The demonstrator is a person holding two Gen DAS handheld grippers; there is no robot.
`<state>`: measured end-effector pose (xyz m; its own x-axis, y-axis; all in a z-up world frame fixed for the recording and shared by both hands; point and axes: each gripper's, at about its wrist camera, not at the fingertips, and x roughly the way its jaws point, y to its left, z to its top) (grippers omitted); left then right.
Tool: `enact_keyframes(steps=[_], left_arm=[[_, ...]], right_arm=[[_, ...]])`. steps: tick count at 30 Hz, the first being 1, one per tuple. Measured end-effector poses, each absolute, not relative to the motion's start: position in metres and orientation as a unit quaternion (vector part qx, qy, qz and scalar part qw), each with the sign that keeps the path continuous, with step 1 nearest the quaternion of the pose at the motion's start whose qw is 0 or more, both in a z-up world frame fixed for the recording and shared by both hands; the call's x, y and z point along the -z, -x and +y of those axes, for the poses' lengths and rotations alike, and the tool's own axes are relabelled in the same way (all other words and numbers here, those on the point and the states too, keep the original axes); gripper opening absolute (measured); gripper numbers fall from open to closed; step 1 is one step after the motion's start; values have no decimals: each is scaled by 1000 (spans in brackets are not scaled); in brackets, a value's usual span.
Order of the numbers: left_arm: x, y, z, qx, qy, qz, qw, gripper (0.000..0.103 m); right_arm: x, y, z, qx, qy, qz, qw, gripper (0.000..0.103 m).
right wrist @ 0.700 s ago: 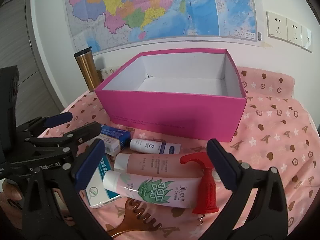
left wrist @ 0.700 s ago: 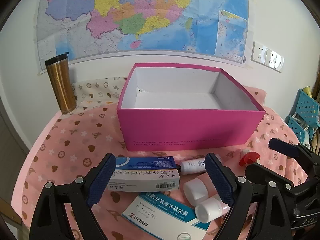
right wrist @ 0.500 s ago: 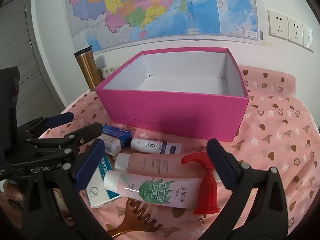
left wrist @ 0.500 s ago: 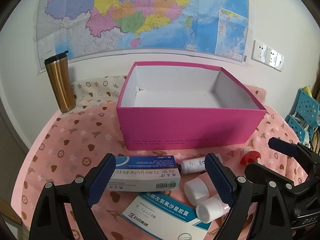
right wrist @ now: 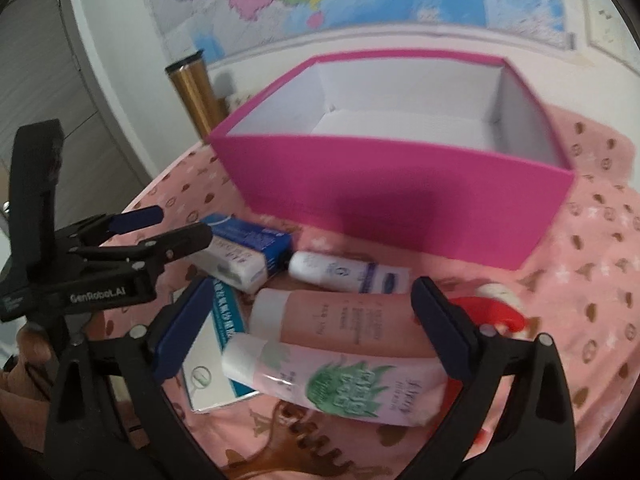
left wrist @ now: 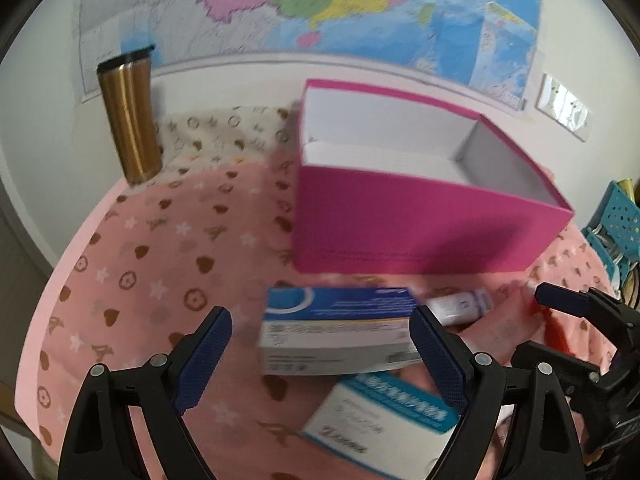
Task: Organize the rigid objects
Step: 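Grasp the blue-and-white medicine box with the left gripper and lift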
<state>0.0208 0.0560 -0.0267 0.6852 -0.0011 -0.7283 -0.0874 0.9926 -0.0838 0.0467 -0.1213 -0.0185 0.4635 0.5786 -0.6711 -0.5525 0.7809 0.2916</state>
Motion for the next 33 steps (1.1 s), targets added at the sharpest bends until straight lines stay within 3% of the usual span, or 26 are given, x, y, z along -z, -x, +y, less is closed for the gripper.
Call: enact_keyframes(steps=[10, 15, 18, 33], left_arm=[[39, -32, 88, 4, 85, 414, 906, 88], [41, -37, 96, 38, 98, 424, 900, 84], [46, -42, 97, 60, 110, 441, 889, 66], [57, -41, 116, 89, 167, 458, 869, 64]], right_arm=[[44, -75, -72, -384, -3, 459, 802, 74], [50, -83, -61, -400, -21, 477, 782, 68], [53, -85, -55, -406, -25, 482, 776, 64], [55, -90, -50, -413, -38, 489, 767, 60]])
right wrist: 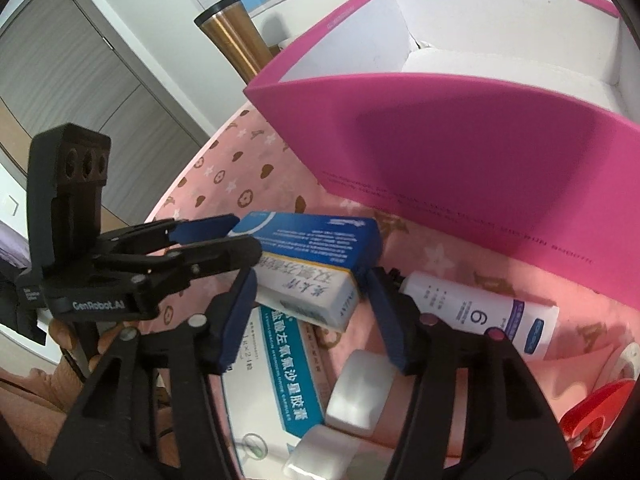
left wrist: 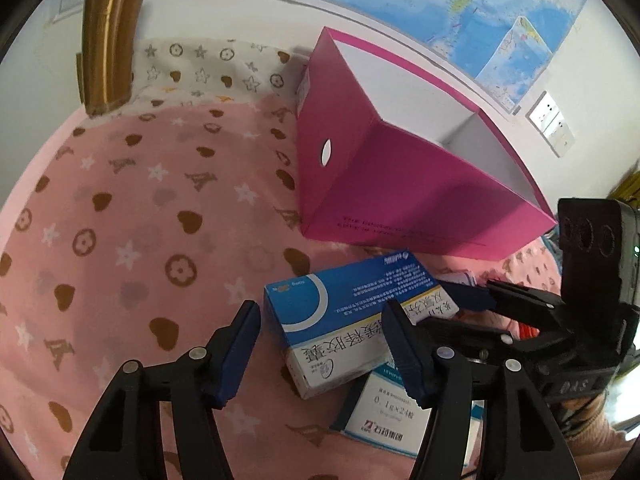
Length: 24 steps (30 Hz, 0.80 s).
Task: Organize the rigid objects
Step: 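Grasp the blue-and-white medicine box with the left gripper and lift, then lower the medicine box into the magenta box and open the left gripper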
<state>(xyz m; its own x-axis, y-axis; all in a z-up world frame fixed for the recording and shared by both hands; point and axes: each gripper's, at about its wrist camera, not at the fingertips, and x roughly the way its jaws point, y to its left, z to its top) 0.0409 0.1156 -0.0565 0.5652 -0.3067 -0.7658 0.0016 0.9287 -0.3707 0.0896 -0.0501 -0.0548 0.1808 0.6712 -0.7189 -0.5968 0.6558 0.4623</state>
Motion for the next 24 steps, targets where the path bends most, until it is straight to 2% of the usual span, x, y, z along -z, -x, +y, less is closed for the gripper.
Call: enact_keyframes(steps=[13, 24], left_arm=[[54, -36, 110, 98, 178, 461, 864, 64], [11, -33, 83, 93, 147, 431, 885, 64]], right_arm=[[46, -84, -48, -416, -25, 469, 779, 57], [0, -77, -79, -405, -50, 423, 809, 53]])
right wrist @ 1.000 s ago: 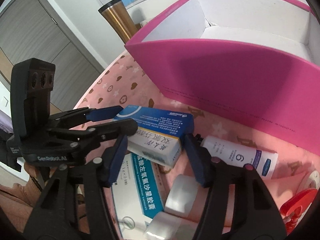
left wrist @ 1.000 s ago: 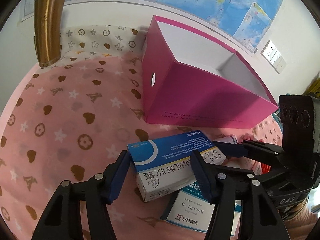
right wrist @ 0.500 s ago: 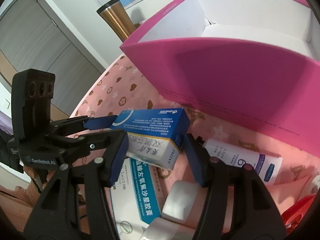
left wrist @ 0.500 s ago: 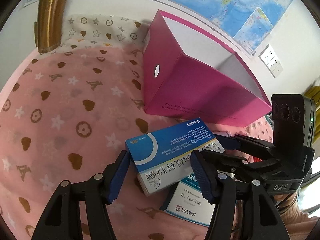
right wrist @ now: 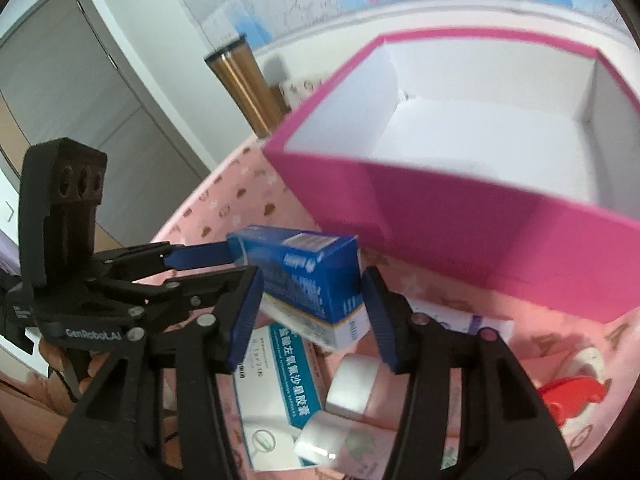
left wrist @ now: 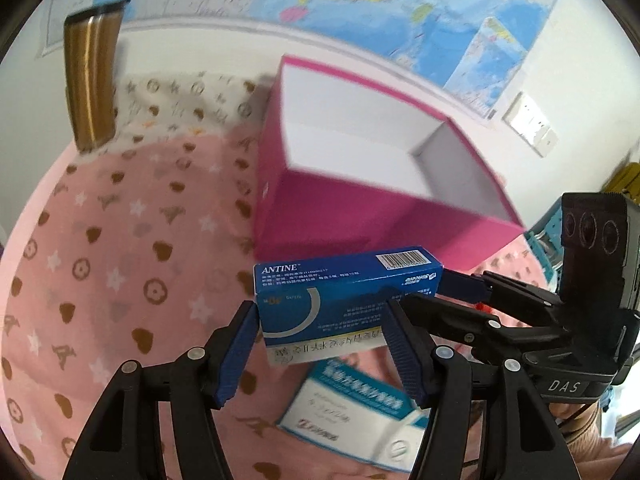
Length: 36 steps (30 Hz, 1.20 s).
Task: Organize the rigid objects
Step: 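Lower the medicine box into the magenta box and open the left gripper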
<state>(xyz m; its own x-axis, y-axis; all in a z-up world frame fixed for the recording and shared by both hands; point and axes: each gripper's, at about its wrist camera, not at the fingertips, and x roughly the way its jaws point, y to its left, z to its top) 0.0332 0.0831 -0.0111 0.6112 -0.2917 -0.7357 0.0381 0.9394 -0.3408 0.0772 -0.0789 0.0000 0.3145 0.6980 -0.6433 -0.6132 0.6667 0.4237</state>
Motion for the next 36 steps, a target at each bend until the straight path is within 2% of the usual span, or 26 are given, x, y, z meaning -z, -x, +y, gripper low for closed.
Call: enact_keyframes(steps=[1, 3, 16, 21, 31, 36], left_arm=[[5, -33, 81, 94, 144, 424, 889, 64], [-7, -33, 77, 96, 141, 412, 895, 64], [-87, -57, 48, 104, 76, 325, 937, 69], [-77, -98, 51, 96, 88, 360, 924, 69], [-34, -142, 65, 74, 124, 426, 893, 67], [-30, -151, 68, 44, 121, 419, 899, 67]], right_arm=[[-4, -75, -82, -404, -49, 417, 813, 49], [-14, -73, -89, -402, -53, 406, 819, 47], [-74, -90, -124, -410, -89, 353, 837, 47], [-68, -123, -125, -406, -106, 369, 829, 47], [-18, -186, -114, -394, -155, 464, 778, 46], [-2, -203, -107, -354, -138, 481, 790, 46]])
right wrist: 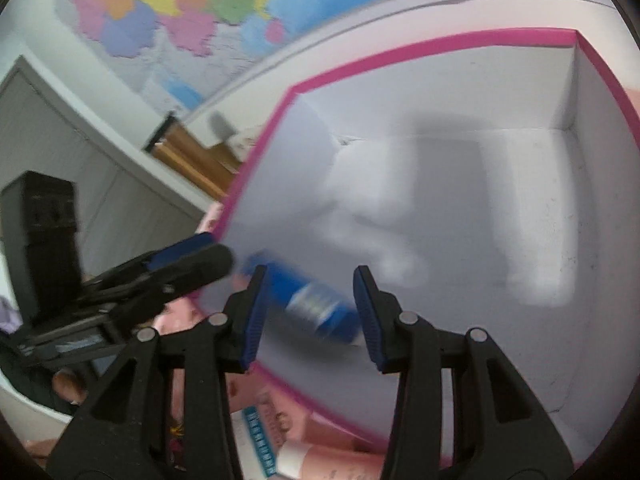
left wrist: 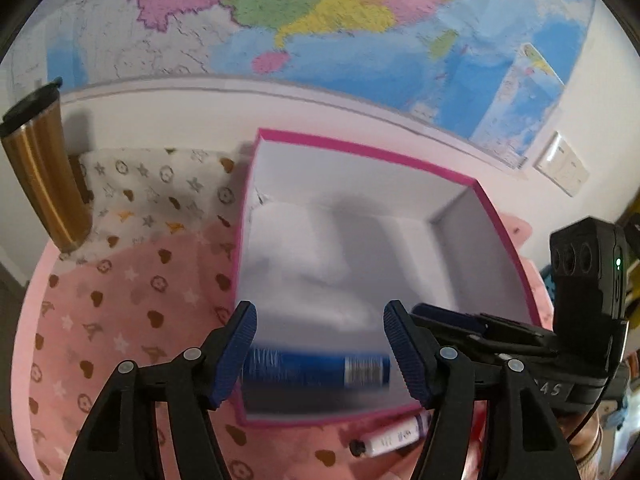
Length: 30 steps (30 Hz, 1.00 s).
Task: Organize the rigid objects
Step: 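Lower the medicine box into the magenta box and open the left gripper, then reach the left gripper to the brown wooden comb and grasp it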
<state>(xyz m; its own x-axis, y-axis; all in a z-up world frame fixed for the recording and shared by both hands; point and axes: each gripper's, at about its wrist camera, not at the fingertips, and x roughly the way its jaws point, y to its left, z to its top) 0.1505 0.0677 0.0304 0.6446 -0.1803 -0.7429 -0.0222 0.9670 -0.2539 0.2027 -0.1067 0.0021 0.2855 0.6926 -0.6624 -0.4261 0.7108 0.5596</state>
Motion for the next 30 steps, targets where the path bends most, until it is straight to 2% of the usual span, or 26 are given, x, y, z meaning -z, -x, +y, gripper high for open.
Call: enact_keyframes(steps=[8, 12, 20, 25, 30], left_arm=[[-41, -119, 57, 53, 71, 361, 928, 67], [-50, -89, 44, 95, 48, 329, 938, 70], [-45, -44, 19, 157, 32, 333, 929, 71], [-27, -19, 5, 191, 21, 359, 913, 71], [-4, 8, -8, 228, 21, 386, 894, 71]], right_arm=[[-17, -176, -139, -358, -126, 430, 819, 46], [-37, -145, -156, -370, -108, 387, 838, 54], [-57, -83, -196, -399, -119, 340, 843, 55], [-47, -47, -208, -426, -115, 360, 822, 55], [-10, -11, -212, -407, -79, 431, 802, 55]])
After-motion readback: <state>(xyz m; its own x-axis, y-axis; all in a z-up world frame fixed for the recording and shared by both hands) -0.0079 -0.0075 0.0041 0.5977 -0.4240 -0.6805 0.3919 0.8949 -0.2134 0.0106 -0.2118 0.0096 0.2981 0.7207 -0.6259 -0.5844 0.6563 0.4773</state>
